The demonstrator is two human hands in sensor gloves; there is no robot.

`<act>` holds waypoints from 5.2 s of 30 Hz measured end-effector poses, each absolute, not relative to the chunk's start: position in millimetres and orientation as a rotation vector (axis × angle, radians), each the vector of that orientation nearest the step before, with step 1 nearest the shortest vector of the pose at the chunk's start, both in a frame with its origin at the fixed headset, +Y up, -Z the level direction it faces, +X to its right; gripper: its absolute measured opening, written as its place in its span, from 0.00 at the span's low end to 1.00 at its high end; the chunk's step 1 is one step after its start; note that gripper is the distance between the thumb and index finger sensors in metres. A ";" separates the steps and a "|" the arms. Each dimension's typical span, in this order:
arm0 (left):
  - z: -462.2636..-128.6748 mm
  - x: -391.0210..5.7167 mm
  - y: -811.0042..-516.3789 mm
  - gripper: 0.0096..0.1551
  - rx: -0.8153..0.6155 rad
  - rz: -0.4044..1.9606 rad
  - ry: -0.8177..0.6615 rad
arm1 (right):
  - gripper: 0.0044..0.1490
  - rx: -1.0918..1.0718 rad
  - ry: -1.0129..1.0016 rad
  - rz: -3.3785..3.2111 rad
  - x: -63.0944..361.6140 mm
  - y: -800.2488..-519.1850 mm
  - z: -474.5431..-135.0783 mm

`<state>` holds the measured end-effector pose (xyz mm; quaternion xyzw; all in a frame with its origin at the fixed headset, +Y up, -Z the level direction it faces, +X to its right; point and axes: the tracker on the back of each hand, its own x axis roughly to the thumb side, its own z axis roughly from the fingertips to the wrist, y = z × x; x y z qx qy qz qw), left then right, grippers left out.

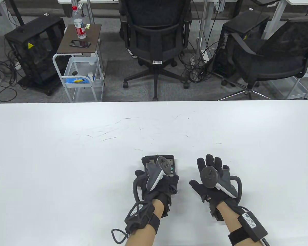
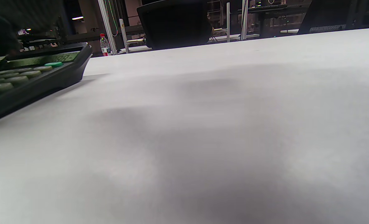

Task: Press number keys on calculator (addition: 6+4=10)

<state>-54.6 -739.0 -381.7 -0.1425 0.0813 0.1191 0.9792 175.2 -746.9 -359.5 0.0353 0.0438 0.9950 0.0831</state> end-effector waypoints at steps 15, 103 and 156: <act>-352.0 -156.9 -723.3 0.55 0.026 0.208 -0.053 | 0.59 0.145 0.178 2.951 159.4 -751.6 -359.5; -351.3 -167.4 -741.3 0.52 -0.030 0.209 -0.045 | 0.47 0.580 0.335 2.914 44.9 -755.3 -345.1; -350.3 -168.6 -742.0 0.52 -0.037 0.207 -0.040 | 0.44 0.440 0.457 2.826 110.5 -754.1 -342.5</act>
